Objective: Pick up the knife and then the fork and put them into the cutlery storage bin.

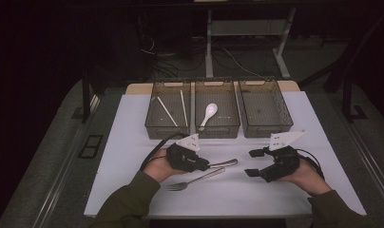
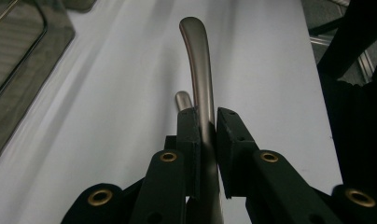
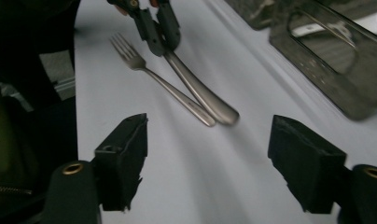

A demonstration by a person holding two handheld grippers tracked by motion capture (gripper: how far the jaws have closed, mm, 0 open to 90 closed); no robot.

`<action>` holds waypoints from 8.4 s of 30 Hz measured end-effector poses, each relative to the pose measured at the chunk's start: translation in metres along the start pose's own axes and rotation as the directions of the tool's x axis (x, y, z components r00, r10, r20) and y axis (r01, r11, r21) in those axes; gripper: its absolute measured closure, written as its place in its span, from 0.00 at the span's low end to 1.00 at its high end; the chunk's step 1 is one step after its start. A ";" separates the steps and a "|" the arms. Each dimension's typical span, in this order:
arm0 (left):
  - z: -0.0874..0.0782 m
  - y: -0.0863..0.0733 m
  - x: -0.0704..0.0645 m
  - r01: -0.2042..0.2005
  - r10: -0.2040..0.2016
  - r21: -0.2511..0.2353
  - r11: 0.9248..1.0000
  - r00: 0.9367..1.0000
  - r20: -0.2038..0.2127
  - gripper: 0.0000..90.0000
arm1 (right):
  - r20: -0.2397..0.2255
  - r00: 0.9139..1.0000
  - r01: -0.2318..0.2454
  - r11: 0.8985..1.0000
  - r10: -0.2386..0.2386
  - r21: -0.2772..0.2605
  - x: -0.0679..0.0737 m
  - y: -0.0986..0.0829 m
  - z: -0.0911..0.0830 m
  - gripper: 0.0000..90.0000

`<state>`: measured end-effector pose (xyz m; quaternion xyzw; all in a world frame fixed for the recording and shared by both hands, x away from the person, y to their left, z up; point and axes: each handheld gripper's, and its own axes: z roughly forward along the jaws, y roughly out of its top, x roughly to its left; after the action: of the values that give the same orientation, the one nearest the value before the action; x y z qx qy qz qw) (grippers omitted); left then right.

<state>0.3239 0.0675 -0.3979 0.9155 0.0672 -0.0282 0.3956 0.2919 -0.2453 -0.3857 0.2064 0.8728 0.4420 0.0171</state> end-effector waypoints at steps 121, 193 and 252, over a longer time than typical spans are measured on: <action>-0.041 -0.075 -0.034 0.196 -0.261 -0.256 0.947 0.931 -0.254 0.00 | 0.538 0.762 -0.459 0.887 0.361 0.055 -0.189 0.027 -0.010 0.86; 0.013 -0.059 -0.029 0.142 -0.138 0.008 0.990 0.976 -0.167 0.94 | 0.218 0.961 -0.159 0.985 0.172 -0.073 -0.009 -0.031 -0.009 0.35; 0.010 0.018 -0.021 -0.118 0.118 -0.002 0.993 0.987 0.114 0.93 | -0.218 0.951 0.275 0.924 -0.221 0.266 0.029 0.033 0.081 0.92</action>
<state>0.3053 0.0458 -0.3897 0.9156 -0.0097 -0.0569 0.3978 0.2935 -0.1551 -0.4053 0.0524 0.9455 0.3192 -0.0382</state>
